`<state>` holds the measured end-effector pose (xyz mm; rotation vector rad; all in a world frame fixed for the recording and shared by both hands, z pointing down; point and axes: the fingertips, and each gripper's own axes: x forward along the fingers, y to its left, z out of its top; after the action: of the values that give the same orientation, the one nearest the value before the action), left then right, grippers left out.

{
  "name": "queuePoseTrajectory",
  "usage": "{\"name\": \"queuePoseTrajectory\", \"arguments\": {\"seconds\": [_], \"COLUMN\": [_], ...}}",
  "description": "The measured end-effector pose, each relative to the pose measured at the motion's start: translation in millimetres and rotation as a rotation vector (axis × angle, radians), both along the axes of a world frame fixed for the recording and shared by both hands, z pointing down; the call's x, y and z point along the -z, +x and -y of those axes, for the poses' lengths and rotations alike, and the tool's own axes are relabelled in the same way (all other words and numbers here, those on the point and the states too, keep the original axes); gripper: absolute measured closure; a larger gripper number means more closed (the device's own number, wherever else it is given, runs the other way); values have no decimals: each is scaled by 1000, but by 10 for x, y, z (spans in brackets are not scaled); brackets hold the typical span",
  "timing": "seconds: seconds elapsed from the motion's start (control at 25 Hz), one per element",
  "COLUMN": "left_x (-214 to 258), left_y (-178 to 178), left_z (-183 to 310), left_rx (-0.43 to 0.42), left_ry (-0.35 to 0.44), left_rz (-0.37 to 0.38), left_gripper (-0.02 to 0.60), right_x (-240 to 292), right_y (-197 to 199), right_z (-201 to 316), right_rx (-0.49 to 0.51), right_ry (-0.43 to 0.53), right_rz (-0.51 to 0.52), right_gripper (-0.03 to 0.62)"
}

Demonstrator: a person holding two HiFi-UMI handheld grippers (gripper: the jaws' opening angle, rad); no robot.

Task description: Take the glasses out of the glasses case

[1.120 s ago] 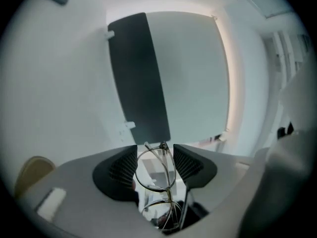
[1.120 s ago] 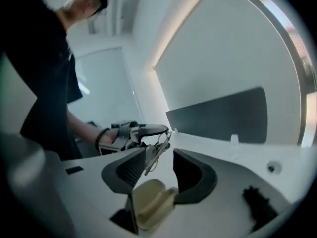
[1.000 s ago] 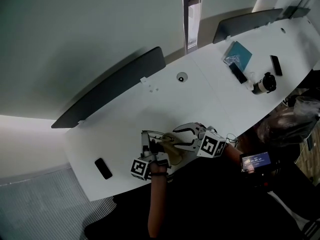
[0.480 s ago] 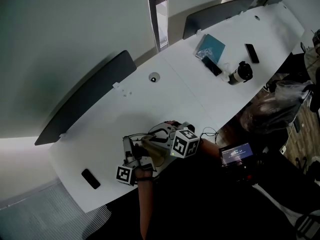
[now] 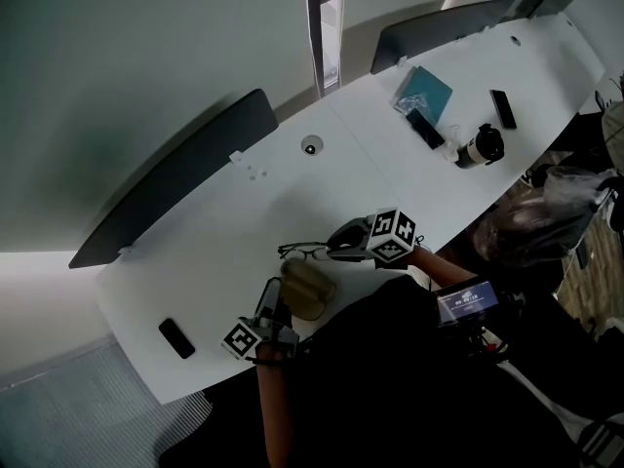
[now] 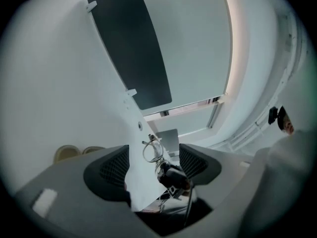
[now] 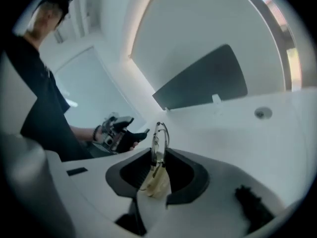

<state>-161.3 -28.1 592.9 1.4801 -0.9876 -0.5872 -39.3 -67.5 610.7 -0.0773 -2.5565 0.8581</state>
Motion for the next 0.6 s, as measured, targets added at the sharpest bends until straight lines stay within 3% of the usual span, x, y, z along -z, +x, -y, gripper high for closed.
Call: {"name": "queuePoseTrajectory", "arguments": {"seconds": [0.12,0.28,0.44,0.6], "left_x": [-303,-798,-1073,-1048], "left_y": [8,-58,-106,-195], "left_z": [-298,-723,-923,-933], "left_rx": [-54,-67,-20,17], "left_ry": [-87,-284,-417,-440], "left_rz": [67,160,189,262], "left_gripper": [278,278,294,295], "right_x": [-98,-158,-249,-587], "right_y": [216,394,393,452], "right_z": [90,239,144,-131], "right_rx": [-27,-50,18,141], "right_ry": [-294,-520,-609,-632], "right_rz": [110,201,169,36], "right_gripper": [493,493,493,493]}}
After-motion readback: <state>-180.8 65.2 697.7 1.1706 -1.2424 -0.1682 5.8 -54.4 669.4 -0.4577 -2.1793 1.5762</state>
